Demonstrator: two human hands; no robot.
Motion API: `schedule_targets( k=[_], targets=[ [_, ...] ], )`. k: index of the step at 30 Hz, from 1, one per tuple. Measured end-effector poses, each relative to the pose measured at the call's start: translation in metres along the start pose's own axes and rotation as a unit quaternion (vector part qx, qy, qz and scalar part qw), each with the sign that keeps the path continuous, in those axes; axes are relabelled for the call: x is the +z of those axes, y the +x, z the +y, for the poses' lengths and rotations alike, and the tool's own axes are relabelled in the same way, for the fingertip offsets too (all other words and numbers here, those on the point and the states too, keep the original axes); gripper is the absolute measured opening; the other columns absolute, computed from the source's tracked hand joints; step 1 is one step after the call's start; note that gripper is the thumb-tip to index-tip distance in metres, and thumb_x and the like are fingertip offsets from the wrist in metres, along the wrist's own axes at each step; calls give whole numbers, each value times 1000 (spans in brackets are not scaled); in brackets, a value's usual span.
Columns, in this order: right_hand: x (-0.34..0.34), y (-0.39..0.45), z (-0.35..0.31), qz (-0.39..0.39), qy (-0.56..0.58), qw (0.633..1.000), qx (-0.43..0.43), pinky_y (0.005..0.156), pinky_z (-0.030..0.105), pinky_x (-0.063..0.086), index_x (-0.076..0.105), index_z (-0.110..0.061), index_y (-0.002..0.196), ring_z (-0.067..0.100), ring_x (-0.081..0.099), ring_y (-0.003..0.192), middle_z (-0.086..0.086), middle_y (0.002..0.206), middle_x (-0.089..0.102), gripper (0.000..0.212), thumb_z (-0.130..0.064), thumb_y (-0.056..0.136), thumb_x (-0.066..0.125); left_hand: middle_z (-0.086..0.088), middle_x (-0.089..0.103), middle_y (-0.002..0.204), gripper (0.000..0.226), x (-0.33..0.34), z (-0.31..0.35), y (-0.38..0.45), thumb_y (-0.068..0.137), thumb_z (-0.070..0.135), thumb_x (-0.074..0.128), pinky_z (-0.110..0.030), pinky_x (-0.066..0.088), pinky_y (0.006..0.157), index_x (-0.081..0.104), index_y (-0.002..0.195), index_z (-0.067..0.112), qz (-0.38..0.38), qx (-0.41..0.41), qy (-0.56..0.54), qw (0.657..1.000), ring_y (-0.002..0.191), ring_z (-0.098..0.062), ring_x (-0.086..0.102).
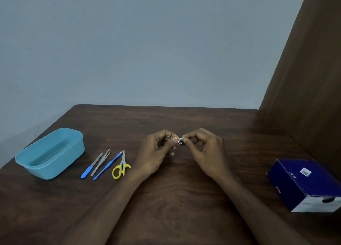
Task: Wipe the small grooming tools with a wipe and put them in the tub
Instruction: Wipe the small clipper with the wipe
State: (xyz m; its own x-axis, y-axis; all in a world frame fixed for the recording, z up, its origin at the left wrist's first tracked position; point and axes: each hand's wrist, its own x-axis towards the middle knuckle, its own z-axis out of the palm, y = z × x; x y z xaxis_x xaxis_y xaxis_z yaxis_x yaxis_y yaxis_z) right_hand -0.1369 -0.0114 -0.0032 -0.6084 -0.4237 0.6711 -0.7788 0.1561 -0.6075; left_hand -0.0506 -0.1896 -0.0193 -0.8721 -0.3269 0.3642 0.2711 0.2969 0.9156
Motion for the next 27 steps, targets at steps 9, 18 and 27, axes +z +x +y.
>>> schedule_targets(
  k=[9, 18, 27],
  targets=[
    [-5, 2, 4, 152, 4, 987, 45, 61, 23, 49, 80, -26, 88, 10, 69, 72, -13, 83, 74, 5, -26, 93, 83, -7, 75, 78, 14, 1, 3, 3, 99, 19, 75, -31, 58, 69, 80, 101, 7, 40, -78, -69, 994, 68, -16, 68],
    [7, -5, 6, 68, -68, 993, -73, 76, 38, 57, 86, -21, 99, 12, 67, 84, -10, 91, 75, 14, -13, 88, 84, -5, 76, 80, 14, 6, 4, 0, 97, 10, 75, -17, 57, 70, 79, 103, -2, 51, -111, -175, 977, 70, -8, 66],
    [6, -3, 16, 63, -128, 987, -78, 72, 45, 55, 85, -27, 93, 17, 66, 79, -14, 89, 75, 9, -22, 87, 81, -5, 80, 83, 12, 8, 13, 2, 96, 5, 72, -16, 61, 70, 77, 105, -1, 84, -161, -278, 943, 69, -5, 71]
  ],
)
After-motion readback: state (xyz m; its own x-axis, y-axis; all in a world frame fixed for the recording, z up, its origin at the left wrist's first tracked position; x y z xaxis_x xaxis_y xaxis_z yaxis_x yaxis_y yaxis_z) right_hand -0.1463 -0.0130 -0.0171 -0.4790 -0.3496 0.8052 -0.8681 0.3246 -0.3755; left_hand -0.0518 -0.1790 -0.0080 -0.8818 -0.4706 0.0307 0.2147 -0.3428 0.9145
